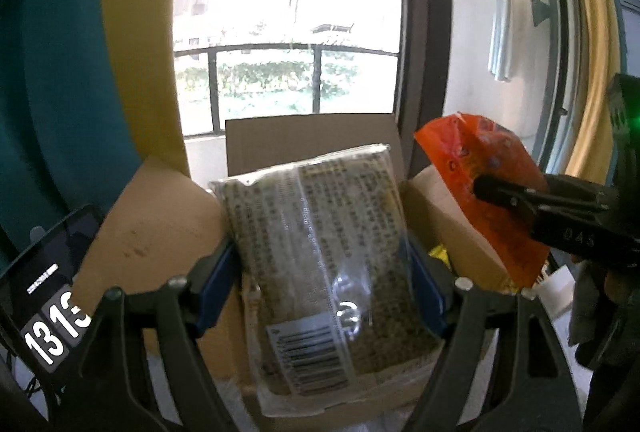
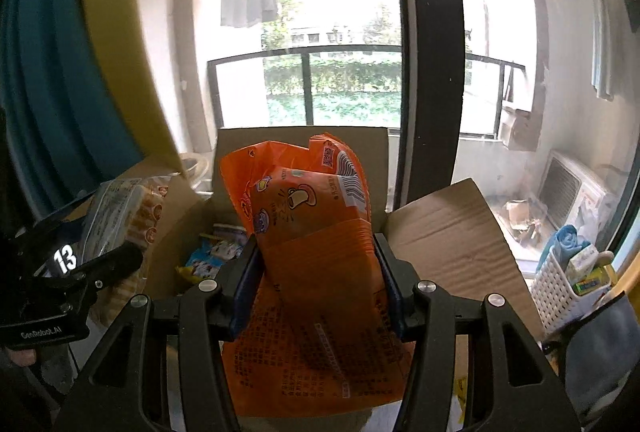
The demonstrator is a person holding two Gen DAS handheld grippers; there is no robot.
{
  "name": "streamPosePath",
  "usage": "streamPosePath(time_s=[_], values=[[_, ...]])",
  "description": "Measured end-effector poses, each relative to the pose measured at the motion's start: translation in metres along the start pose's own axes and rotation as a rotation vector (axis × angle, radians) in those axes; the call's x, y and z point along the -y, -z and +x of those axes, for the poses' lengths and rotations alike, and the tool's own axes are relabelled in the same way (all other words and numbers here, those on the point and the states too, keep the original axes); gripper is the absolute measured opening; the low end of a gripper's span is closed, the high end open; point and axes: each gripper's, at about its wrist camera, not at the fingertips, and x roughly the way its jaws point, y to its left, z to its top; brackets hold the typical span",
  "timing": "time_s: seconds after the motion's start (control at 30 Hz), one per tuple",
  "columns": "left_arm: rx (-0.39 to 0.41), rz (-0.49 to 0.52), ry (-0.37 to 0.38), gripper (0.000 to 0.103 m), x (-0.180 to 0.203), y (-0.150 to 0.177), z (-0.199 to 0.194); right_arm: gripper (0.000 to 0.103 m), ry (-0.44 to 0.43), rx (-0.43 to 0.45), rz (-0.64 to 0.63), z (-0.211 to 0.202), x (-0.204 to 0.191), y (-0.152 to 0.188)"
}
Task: Organize snacks
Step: 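Lower both bags into the box and open both tools, then move both tools back to the table toward the black-gold bag and clear nut pouch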
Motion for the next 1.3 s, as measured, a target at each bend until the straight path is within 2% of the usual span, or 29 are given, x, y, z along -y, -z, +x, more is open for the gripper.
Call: streamPosePath(time_s=[0.17, 0.2, 0.23, 0.33, 0.47, 0.87, 1.3], values=[[-0.044, 0.001, -0.035, 0.085, -0.003, -0.01, 0.027, 0.056, 0.036, 0.01, 0.027, 0.017, 0.007, -0.014], [-0.038, -0.007, -0.036, 0.09, -0.005, -0.012, 0.028, 0.059, 0.045, 0.008, 0.032, 0.02, 0.008, -0.017], [-0.033, -0.014, -0.036, 0.093, -0.006, -0.013, 0.027, 0.068, 0.053, 0.005, 0.038, 0.024, 0.009, -0.02], [-0.034, -0.039, -0.04, 0.095, -0.01, -0.016, 0.027, 0.078, 0.08, 0.012, 0.018, 0.028, 0.008, -0.025], [-0.026, -0.056, -0.047, 0.096, -0.017, -0.018, 0.024, 0.078, 0.069, 0.017, 0.0, 0.022, 0.003, -0.024], [0.008, -0.058, -0.039, 0.097, -0.01, -0.016, -0.017, 0.078, 0.037, -0.028, -0.016, 0.0, -0.007, -0.008], [0.025, -0.076, -0.034, 0.098, -0.006, 0.012, -0.072, 0.078, -0.004, -0.012, -0.023, -0.056, -0.022, 0.013]])
